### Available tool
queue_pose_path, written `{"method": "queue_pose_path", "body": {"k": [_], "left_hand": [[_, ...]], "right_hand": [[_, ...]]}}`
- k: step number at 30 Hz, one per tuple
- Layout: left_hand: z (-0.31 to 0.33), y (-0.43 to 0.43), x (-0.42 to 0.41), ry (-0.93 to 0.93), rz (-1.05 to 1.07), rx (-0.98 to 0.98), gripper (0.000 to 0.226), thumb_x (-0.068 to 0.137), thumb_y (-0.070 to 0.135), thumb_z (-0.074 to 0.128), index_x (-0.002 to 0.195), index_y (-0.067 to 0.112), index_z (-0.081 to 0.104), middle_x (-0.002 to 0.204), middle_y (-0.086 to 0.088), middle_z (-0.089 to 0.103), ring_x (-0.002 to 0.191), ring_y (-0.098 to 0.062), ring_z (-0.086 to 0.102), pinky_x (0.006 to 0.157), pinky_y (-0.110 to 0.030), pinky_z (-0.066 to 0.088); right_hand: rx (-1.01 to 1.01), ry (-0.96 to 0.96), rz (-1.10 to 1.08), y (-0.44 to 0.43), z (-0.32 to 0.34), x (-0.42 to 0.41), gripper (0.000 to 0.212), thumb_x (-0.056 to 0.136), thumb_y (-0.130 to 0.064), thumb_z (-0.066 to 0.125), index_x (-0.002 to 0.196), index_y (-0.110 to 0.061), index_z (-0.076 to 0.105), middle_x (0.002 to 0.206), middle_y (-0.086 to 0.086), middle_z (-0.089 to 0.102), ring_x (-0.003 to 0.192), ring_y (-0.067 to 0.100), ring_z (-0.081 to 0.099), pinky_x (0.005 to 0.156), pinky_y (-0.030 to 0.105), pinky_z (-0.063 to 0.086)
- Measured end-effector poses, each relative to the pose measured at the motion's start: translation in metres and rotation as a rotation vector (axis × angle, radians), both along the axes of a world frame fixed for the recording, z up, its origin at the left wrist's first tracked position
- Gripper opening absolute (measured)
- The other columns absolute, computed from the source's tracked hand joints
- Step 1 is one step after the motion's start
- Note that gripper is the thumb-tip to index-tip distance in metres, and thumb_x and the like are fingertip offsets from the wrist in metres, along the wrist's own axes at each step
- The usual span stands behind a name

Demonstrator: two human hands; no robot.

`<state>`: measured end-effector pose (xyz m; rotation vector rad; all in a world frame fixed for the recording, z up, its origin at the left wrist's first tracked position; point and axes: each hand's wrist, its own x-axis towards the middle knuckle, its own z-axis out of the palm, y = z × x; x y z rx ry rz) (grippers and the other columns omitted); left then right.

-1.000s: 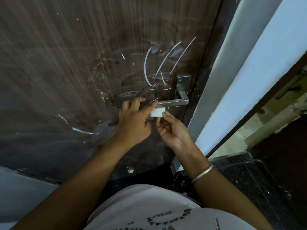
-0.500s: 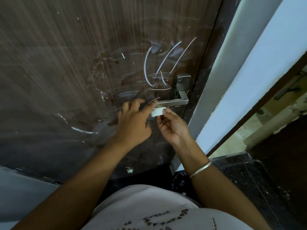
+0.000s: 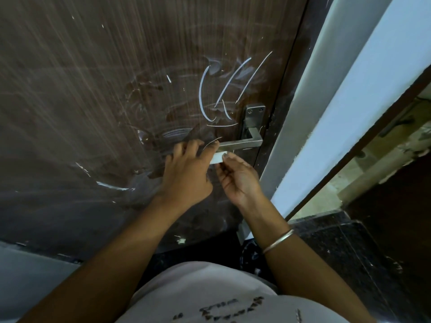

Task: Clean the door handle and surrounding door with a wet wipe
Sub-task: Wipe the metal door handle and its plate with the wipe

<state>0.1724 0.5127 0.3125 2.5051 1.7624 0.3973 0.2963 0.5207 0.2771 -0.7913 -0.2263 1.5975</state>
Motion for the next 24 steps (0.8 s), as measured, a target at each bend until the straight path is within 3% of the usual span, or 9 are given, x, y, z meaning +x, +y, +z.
{"method": "queue_pose_path", "body": {"k": [5,10,18,21,24], "left_hand": [[-0.002,0.000,-0.003,-0.012,-0.010,-0.021,0.080,0.072,0.016,0.056,0.143,0.032,0.022,0.134,-0.006,0.040,0.117,-0.034,0.034,0.092,-0.047,0.038],[-0.001,0.000,0.001,-0.014,-0.019,-0.003,0.079,0.071,0.015,0.056,0.142,0.028,0.026,0.132,-0.008,0.042,0.115,-0.034,0.037,0.087,-0.044,0.039],[-0.002,-0.002,0.001,-0.041,-0.020,0.001,0.078,0.071,0.012,0.058,0.141,0.026,0.028,0.129,-0.010,0.044,0.114,-0.035,0.040,0.088,-0.047,0.040],[0.000,-0.002,0.002,-0.045,-0.012,-0.009,0.078,0.071,0.013,0.058,0.142,0.026,0.027,0.129,-0.009,0.044,0.115,-0.034,0.039,0.089,-0.047,0.040],[0.001,-0.003,0.000,-0.041,-0.021,-0.032,0.079,0.073,0.013,0.057,0.143,0.028,0.024,0.129,-0.008,0.043,0.116,-0.032,0.038,0.090,-0.045,0.039]], "right_hand": [[-0.026,0.070,-0.167,0.008,-0.009,0.028,0.021,0.091,0.001,0.050,0.111,0.005,0.058,0.095,0.014,0.065,0.087,0.020,0.064,0.077,0.026,0.056],[-0.011,-0.001,-0.037,-0.001,-0.004,0.004,0.014,0.091,0.004,0.050,0.090,-0.002,0.063,0.078,0.008,0.068,0.069,0.012,0.065,0.065,0.020,0.056],[-0.084,0.027,-0.182,0.001,0.001,0.030,0.012,0.089,0.003,0.053,0.094,-0.001,0.063,0.087,0.013,0.066,0.077,0.017,0.065,0.064,0.021,0.057],[-0.095,-0.013,-0.150,-0.002,0.004,0.022,0.012,0.089,0.003,0.053,0.097,0.000,0.063,0.083,0.012,0.067,0.069,0.015,0.067,0.059,0.020,0.055],[-0.125,0.029,-0.278,-0.001,0.010,0.041,0.011,0.088,0.005,0.053,0.086,-0.002,0.062,0.071,0.010,0.067,0.057,0.013,0.066,0.053,0.019,0.053]]}}
